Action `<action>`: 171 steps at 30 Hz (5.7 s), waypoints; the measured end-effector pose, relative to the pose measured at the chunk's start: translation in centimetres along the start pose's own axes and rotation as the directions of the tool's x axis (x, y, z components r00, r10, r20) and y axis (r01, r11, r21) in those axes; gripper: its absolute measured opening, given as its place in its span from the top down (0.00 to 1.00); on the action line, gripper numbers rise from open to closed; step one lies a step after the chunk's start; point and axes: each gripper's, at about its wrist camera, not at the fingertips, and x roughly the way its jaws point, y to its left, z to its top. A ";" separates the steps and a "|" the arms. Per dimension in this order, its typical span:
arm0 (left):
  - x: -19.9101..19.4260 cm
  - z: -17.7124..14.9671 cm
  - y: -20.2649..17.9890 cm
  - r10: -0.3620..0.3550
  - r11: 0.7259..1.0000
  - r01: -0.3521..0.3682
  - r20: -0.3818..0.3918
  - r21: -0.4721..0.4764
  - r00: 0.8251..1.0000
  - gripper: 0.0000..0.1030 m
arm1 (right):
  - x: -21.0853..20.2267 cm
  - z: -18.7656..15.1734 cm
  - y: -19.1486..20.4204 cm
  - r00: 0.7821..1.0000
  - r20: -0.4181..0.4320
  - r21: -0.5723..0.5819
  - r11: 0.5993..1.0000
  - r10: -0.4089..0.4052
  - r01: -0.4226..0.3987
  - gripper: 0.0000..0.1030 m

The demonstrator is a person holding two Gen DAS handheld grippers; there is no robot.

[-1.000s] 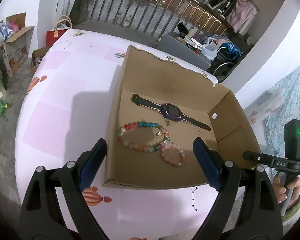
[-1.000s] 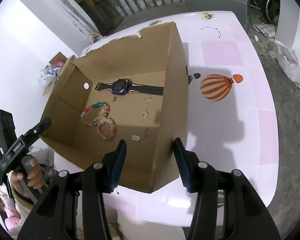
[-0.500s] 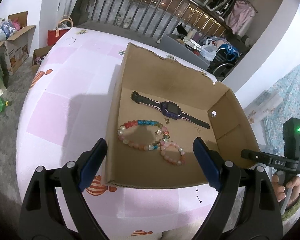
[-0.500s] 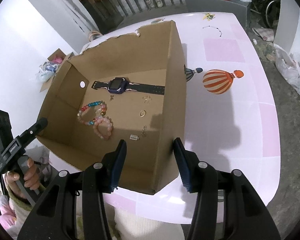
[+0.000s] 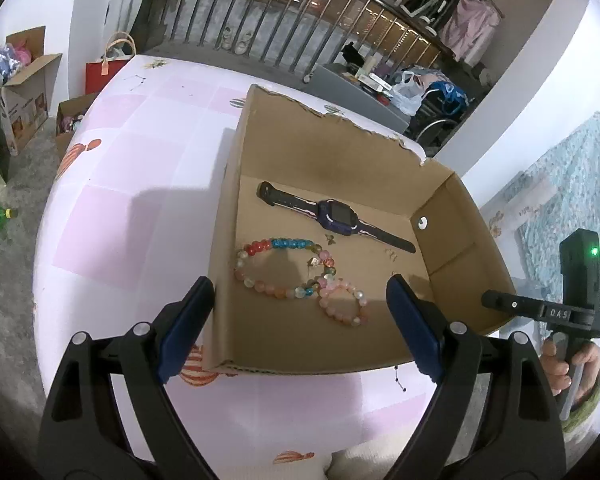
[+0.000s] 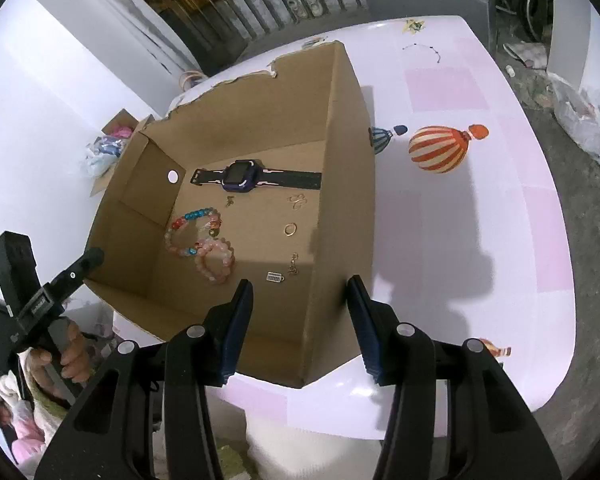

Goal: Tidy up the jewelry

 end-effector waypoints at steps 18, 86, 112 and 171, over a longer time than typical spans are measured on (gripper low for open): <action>-2.0 -1.5 -0.3 0.085 0.995 -0.089 0.080 0.039 0.993 0.18 | -2.3 -1.5 -0.3 0.990 0.110 -0.006 0.996 -0.089 0.091 0.45; -5.7 -2.3 -1.0 0.460 0.886 -0.455 -0.039 0.086 0.887 0.08 | -4.7 -6.5 7.5 0.871 0.236 0.024 0.899 -0.430 0.437 0.06; -5.8 -2.2 -1.5 0.442 0.894 -0.435 -0.049 0.110 0.896 0.08 | -4.6 -6.6 7.5 0.877 0.223 0.028 0.902 -0.426 0.431 0.06; -4.3 -2.5 -3.9 0.350 0.926 -0.334 -0.067 0.176 0.934 0.08 | -4.9 -7.0 7.2 0.877 0.220 0.034 0.902 -0.426 0.430 0.06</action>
